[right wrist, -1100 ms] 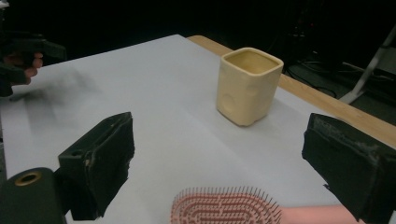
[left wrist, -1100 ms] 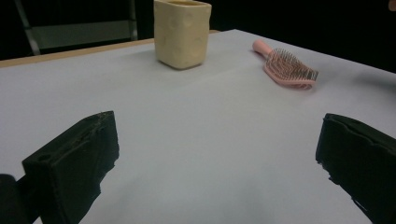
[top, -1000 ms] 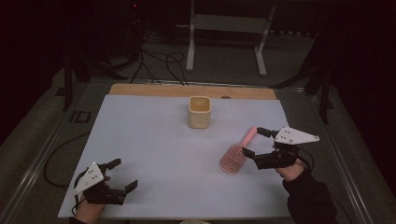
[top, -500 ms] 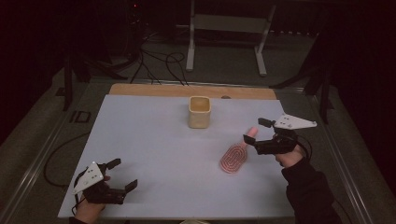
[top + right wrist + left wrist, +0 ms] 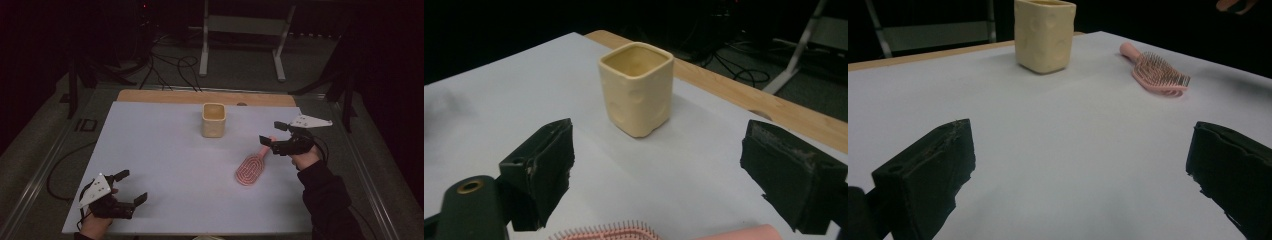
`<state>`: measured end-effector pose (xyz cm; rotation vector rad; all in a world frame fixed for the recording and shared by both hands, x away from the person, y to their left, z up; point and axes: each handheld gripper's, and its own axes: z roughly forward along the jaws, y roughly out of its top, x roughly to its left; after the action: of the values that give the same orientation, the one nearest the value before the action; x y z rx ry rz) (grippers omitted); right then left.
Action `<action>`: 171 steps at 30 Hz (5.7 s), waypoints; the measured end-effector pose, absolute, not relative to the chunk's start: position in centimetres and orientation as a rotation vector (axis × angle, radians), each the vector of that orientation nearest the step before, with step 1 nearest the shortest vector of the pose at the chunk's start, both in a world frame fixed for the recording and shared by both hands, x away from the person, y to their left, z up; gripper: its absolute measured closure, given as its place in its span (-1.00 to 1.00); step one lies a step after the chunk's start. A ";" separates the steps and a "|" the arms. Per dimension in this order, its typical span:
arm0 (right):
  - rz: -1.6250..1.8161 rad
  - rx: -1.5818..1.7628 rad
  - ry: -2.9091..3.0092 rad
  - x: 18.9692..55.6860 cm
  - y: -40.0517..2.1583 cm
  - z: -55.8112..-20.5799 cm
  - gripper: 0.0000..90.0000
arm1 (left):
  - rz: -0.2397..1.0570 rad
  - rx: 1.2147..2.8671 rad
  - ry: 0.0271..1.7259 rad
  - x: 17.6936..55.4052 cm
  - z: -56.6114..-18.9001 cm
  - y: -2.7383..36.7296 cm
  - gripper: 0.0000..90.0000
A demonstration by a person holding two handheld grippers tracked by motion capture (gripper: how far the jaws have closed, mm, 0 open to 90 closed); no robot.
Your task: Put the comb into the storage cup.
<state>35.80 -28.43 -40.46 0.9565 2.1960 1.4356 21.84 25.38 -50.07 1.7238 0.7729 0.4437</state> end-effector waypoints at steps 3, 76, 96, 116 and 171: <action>1.423 0.973 2.211 36.2 -28.4 -40.9 -0.63 | 0.447 1.730 0.772 21.8 -50.1 25.4 -1.00; 0.699 1.312 2.367 45.9 -27.5 -49.0 1.00 | 0.432 1.731 0.774 21.9 -50.3 25.4 -1.00; 0.657 1.345 2.398 45.0 -29.1 -49.5 1.00 | 0.434 1.729 0.776 21.9 -50.2 25.4 -1.00; 0.673 1.360 2.417 40.4 -33.0 -49.7 1.00 | 0.432 1.737 0.779 22.0 -50.3 25.3 -1.00; 0.785 1.236 2.498 25.3 -32.6 -49.8 1.00 | 0.439 1.741 0.782 22.1 -50.3 25.2 -1.00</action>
<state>25.29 -32.58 -49.82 1.2364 2.4976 0.7847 22.07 25.19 -50.33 1.7409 0.7816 0.4391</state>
